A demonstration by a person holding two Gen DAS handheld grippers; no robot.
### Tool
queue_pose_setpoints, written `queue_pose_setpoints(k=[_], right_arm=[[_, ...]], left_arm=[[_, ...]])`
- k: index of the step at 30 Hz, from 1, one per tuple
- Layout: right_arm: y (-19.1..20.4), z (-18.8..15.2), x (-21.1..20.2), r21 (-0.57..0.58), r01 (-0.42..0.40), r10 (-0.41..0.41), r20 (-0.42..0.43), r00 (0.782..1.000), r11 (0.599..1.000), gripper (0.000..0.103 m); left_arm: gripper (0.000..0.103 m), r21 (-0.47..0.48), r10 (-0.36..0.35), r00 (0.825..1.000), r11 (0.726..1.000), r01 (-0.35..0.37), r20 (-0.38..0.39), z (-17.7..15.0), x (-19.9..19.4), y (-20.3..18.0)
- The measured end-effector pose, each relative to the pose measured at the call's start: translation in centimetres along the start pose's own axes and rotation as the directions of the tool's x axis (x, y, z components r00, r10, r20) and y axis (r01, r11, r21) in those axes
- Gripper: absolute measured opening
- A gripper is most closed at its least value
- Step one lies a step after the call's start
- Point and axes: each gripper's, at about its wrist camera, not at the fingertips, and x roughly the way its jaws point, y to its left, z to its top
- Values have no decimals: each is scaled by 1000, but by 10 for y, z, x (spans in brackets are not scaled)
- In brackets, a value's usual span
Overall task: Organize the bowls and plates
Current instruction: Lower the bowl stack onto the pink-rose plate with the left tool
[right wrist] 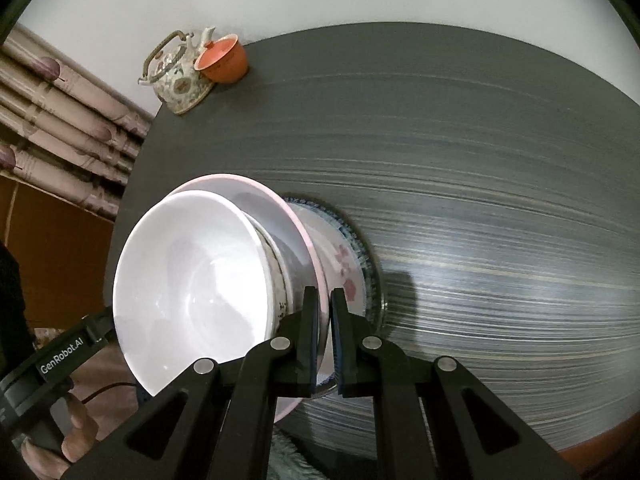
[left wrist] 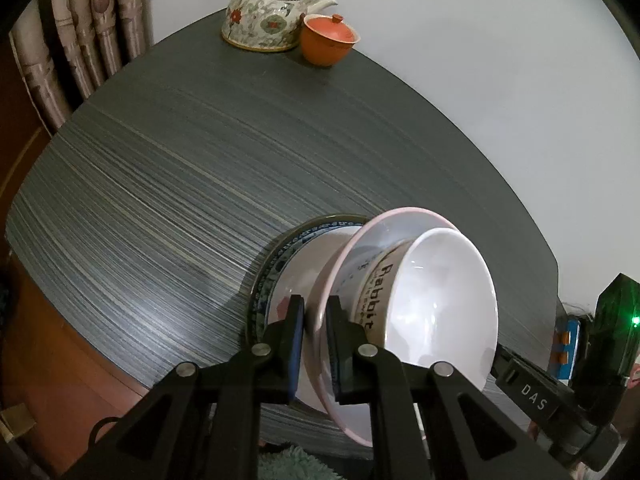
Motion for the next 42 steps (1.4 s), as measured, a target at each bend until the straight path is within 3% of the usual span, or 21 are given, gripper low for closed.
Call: queue_pose_setpoints(k=[15,32,42], right_arm=[[10,5,23,-3,31,-31,-29,999,1000,10],[11,4,22,-26,25,-26,-23,999,999,11],[3,0,20,-19,52,-53,-15,999,998,33]], left_arm=[[9,-22,-9,1000,1000,9,-17,5,10,14],[13,-11,14,1000,1000,-14,3,4,11,10],[15,-3,28,999,1000,-28,37,-5,3,6]])
